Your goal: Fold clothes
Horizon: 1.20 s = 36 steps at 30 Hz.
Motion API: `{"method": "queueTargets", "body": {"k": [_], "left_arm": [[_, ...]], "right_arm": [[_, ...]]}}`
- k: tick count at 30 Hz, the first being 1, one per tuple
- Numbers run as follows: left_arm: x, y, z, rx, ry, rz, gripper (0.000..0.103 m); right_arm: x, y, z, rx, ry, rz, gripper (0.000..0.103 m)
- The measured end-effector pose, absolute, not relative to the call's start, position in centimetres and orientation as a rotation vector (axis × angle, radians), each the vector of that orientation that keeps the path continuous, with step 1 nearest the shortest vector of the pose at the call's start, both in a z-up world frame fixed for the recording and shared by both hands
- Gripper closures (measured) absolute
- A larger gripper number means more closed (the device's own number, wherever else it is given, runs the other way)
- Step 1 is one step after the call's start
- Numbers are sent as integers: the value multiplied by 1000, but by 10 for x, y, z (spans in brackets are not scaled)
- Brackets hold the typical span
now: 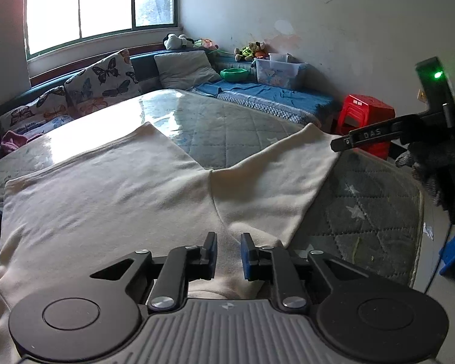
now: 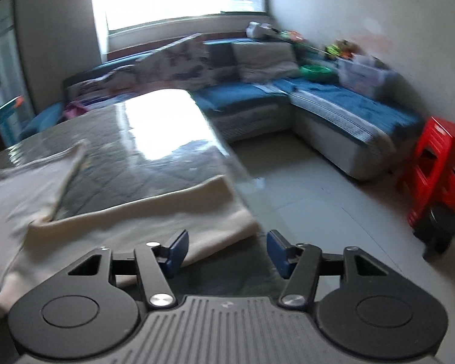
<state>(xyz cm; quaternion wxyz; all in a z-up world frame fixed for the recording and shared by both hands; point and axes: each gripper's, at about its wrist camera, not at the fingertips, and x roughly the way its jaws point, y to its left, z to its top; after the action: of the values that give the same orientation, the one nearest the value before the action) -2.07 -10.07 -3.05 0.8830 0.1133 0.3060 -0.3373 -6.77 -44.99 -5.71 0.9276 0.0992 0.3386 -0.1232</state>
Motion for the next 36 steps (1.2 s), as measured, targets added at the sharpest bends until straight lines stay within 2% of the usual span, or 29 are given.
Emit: {"method": "queueTargets", "body": {"k": [2, 5, 7, 10, 16, 25, 36], "left_arm": [[-20, -99, -28, 230, 632, -696, 82], [-16, -95, -25, 219, 627, -683, 78], [-14, -92, -23, 211, 626, -672, 77], [-10, -90, -23, 204, 629, -656, 76], [-7, -95, -26, 215, 631, -670, 74], [-9, -102, -35, 229, 643, -695, 68], [5, -27, -10, 39, 605, -534, 63]], "right_arm": [[-66, -456, -61, 228, 690, -266, 58], [-65, -457, -62, 221, 677, -291, 71], [-66, -457, -63, 218, 668, -301, 90], [-66, -458, -62, 215, 657, -302, 97], [-71, -455, -40, 188, 575, -285, 98], [-62, -446, -27, 152, 578, -253, 99], [-54, -370, 52, 11, 465, -26, 99]]}}
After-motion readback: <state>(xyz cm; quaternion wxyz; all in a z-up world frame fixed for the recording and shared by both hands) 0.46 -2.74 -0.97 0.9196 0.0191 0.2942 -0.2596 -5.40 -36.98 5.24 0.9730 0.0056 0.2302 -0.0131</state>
